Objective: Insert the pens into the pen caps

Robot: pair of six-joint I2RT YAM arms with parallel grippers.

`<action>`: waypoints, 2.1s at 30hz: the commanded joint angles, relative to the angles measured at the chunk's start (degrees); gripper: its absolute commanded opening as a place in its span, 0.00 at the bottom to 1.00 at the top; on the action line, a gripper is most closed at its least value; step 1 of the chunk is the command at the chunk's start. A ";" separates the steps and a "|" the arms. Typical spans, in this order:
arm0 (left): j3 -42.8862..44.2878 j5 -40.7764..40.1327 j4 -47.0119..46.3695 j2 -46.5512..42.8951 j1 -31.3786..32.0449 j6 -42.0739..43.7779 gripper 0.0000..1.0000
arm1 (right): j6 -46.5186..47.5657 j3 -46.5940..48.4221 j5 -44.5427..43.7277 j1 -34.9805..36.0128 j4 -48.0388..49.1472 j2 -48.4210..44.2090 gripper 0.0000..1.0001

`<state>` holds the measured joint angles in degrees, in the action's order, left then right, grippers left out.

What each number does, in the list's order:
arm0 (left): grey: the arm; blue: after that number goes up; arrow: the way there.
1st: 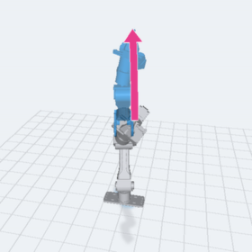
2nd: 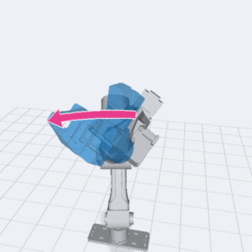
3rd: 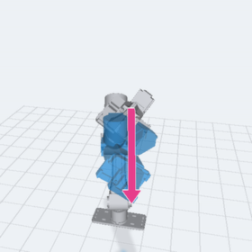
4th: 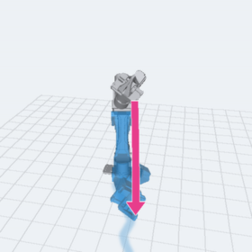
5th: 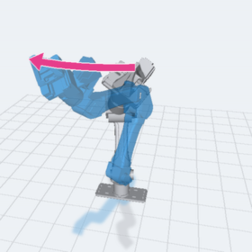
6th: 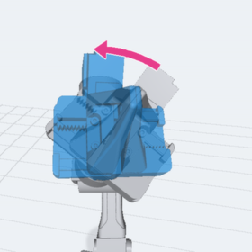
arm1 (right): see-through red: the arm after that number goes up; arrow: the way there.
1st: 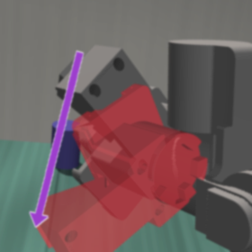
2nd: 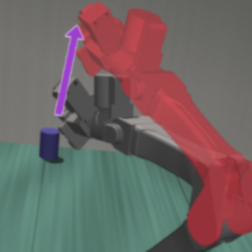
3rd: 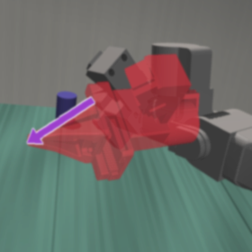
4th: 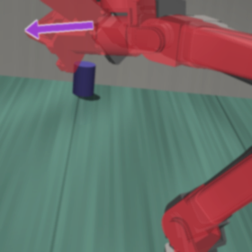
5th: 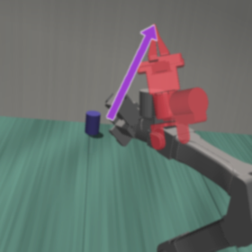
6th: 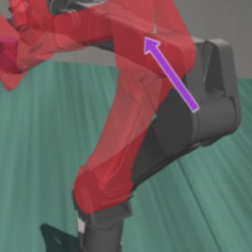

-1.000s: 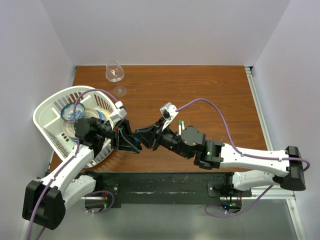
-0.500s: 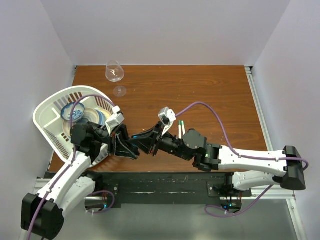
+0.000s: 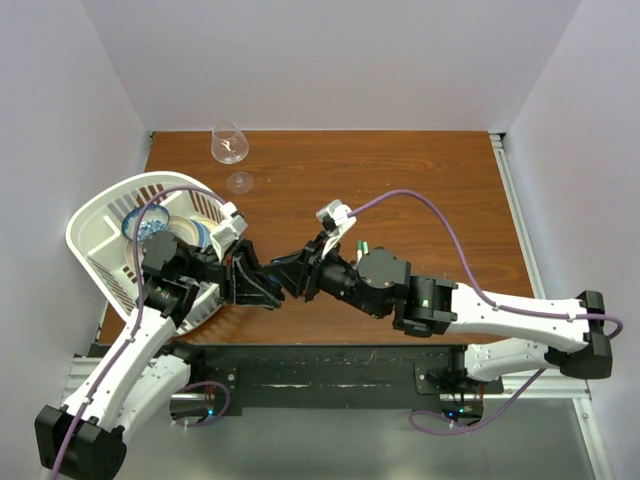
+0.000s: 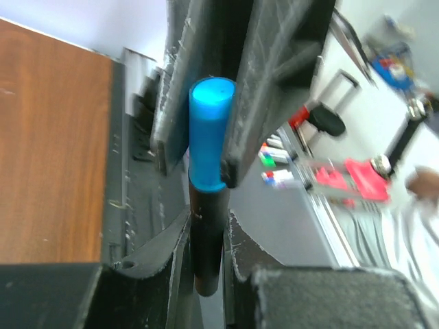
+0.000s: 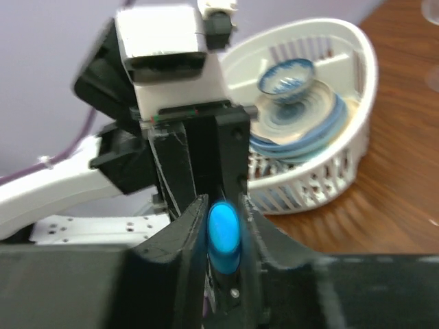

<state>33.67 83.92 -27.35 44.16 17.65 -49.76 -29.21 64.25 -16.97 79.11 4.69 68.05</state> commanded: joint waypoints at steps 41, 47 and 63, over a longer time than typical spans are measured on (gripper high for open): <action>22.40 -71.96 18.74 59.46 21.90 2.56 0.15 | -17.72 -6.51 -32.95 6.23 -41.95 -28.59 0.99; 22.67 -72.49 20.50 60.87 22.17 1.59 0.28 | -18.69 -6.33 -32.33 6.14 -42.39 -28.06 0.99; 20.03 -74.51 29.18 34.26 22.25 9.23 0.81 | -20.09 -5.89 -33.74 6.23 -46.08 -24.99 0.99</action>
<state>54.52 11.11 0.84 90.89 39.57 -45.08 -47.16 56.77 -47.05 85.17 -40.01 42.78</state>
